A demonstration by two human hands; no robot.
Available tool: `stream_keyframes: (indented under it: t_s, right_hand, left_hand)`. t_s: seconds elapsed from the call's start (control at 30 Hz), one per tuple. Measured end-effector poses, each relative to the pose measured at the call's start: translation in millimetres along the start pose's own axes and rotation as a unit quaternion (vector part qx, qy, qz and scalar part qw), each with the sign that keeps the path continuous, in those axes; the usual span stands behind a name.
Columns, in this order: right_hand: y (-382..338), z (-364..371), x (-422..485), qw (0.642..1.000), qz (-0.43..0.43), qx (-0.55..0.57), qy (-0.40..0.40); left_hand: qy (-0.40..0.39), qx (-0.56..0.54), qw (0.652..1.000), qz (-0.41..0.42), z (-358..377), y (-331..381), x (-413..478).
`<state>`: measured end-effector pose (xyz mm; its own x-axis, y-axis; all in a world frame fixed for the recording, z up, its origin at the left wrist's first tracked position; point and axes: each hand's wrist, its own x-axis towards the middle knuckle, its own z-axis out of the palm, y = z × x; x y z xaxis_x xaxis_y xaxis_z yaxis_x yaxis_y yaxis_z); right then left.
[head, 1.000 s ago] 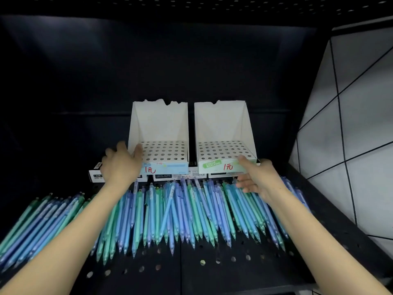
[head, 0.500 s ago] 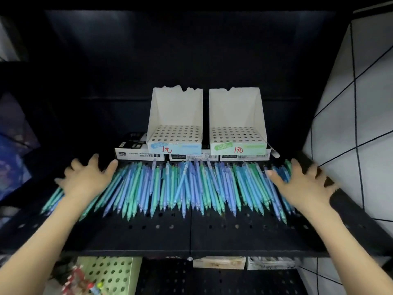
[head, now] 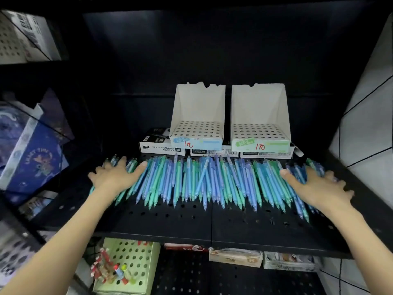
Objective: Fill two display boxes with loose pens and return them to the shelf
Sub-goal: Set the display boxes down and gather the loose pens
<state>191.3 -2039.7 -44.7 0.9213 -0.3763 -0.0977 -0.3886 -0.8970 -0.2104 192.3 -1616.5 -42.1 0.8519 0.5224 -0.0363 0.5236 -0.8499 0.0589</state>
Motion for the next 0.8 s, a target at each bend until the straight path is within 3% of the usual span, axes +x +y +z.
stream_keyframes:
  t_s: [0.8]
  right_hand:
    - [-72.0,14.8,-31.1,0.997,-0.051,-0.041,-0.032]
  left_hand:
    - [-0.06,-0.027,0.991,0.115,-3.2,85.9,-42.9]
